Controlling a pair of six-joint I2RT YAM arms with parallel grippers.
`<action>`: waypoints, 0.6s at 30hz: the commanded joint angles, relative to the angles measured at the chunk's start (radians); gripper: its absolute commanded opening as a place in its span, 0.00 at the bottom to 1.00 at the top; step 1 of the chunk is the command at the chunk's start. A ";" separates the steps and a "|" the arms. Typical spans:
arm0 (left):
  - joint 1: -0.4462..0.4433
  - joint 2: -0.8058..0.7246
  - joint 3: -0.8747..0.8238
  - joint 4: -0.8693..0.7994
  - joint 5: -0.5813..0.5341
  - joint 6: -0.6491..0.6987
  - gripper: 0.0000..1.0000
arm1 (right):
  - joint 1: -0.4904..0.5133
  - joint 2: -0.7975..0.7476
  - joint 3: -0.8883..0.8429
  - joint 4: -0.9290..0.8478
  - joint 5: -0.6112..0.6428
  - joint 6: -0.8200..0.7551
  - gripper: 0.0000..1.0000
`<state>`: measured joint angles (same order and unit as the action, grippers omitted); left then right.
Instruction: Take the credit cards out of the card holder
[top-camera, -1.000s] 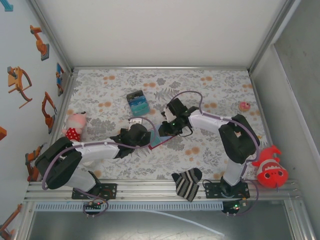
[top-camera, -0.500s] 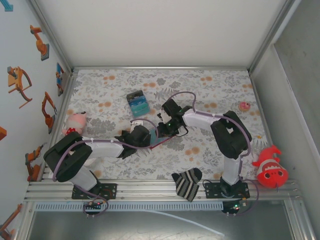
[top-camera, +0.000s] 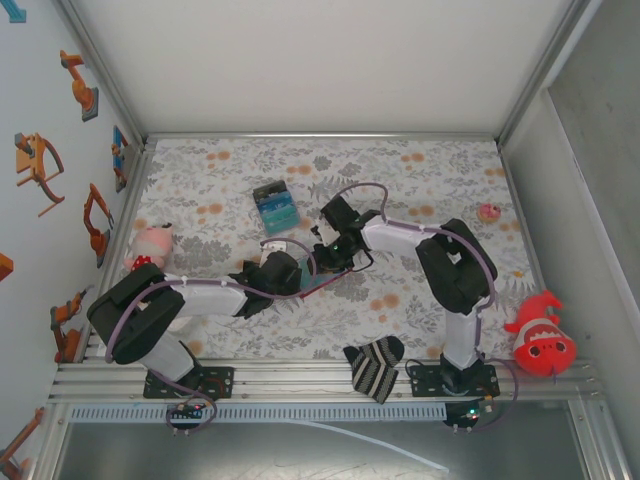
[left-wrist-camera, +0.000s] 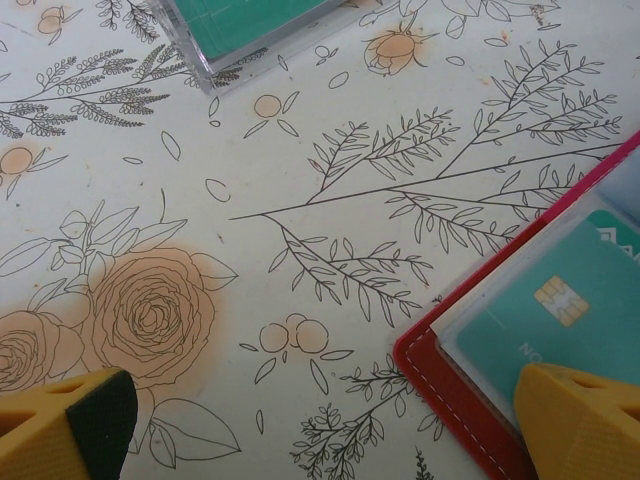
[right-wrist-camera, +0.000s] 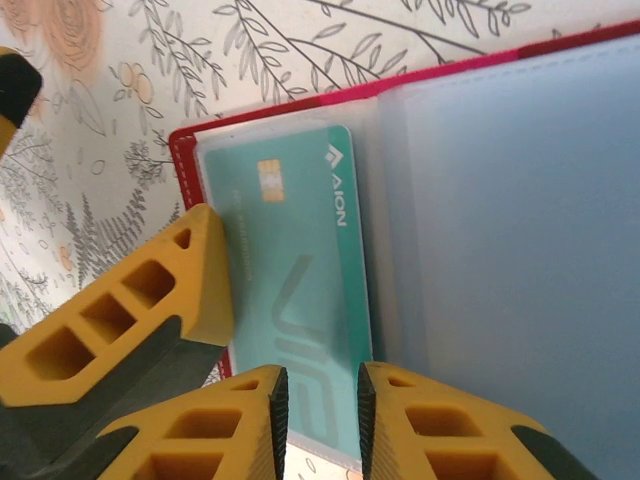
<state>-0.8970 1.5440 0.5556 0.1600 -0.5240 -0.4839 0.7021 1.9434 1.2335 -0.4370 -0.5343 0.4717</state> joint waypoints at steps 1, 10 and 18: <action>-0.003 0.017 -0.025 -0.061 -0.014 0.022 0.97 | -0.002 0.027 0.018 -0.009 -0.008 -0.008 0.25; -0.003 0.020 -0.019 -0.080 -0.016 0.022 0.97 | -0.029 0.008 -0.029 0.015 0.004 0.003 0.24; -0.003 0.026 -0.012 -0.089 -0.015 0.027 0.97 | -0.038 -0.018 -0.069 0.049 -0.001 0.016 0.22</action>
<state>-0.8970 1.5444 0.5556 0.1616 -0.5247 -0.4839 0.6762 1.9514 1.1912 -0.3794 -0.5499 0.4755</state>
